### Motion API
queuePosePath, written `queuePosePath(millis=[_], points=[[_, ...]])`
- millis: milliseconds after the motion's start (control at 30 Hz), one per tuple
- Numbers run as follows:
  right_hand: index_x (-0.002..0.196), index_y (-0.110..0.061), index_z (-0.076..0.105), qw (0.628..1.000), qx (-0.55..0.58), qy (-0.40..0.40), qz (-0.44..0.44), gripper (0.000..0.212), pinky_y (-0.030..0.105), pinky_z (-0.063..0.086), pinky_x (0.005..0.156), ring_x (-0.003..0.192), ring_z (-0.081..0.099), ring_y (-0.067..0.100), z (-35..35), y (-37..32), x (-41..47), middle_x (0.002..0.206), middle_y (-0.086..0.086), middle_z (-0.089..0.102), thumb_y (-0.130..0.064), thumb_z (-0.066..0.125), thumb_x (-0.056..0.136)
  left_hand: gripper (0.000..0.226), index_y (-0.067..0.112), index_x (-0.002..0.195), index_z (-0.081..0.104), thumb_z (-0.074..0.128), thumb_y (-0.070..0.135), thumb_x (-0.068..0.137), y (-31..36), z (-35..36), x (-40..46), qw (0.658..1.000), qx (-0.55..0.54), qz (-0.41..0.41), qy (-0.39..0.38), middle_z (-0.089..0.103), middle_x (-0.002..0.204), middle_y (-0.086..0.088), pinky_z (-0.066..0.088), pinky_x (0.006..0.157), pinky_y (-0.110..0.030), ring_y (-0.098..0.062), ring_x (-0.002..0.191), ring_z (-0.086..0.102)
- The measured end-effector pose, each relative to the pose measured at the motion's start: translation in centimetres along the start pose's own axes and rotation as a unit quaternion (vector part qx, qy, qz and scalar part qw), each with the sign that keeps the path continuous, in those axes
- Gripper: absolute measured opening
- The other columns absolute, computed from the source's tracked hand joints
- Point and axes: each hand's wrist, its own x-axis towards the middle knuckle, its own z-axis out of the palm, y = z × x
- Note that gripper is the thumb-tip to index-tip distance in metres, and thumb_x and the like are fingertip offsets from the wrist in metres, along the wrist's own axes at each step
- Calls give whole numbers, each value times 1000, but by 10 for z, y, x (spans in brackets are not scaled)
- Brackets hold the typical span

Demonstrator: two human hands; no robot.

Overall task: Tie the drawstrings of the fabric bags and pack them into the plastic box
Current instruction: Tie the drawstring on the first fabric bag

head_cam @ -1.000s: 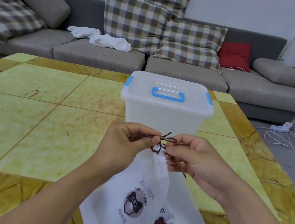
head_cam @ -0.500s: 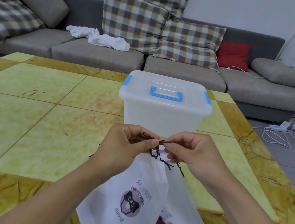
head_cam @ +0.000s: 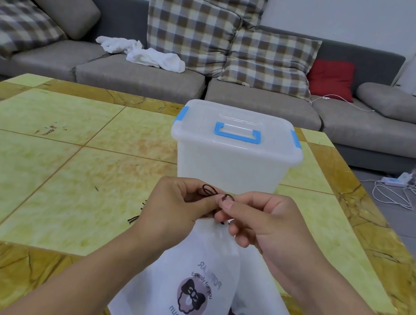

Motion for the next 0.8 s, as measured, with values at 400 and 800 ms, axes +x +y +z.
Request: queuePosePath(millis=[400, 800], points=[[92, 9, 73, 999, -6, -27, 46, 26, 25, 47, 56, 65, 59, 20, -3, -6, 5, 89, 25, 75, -5, 52, 95, 11, 3, 83, 78, 70, 4, 89, 0, -6, 1, 999, -28, -32, 3, 72, 74, -10, 53, 65, -16, -14, 67, 65], [101, 10, 72, 983, 92, -44, 154, 38, 20, 52, 53, 59, 58, 17, -10, -5, 12, 93, 25, 73, -25, 59, 93, 7, 12, 91, 80, 74, 8, 87, 3, -4, -1, 996, 81, 33, 30, 79, 82, -2, 60, 82, -30, -22, 82, 75]])
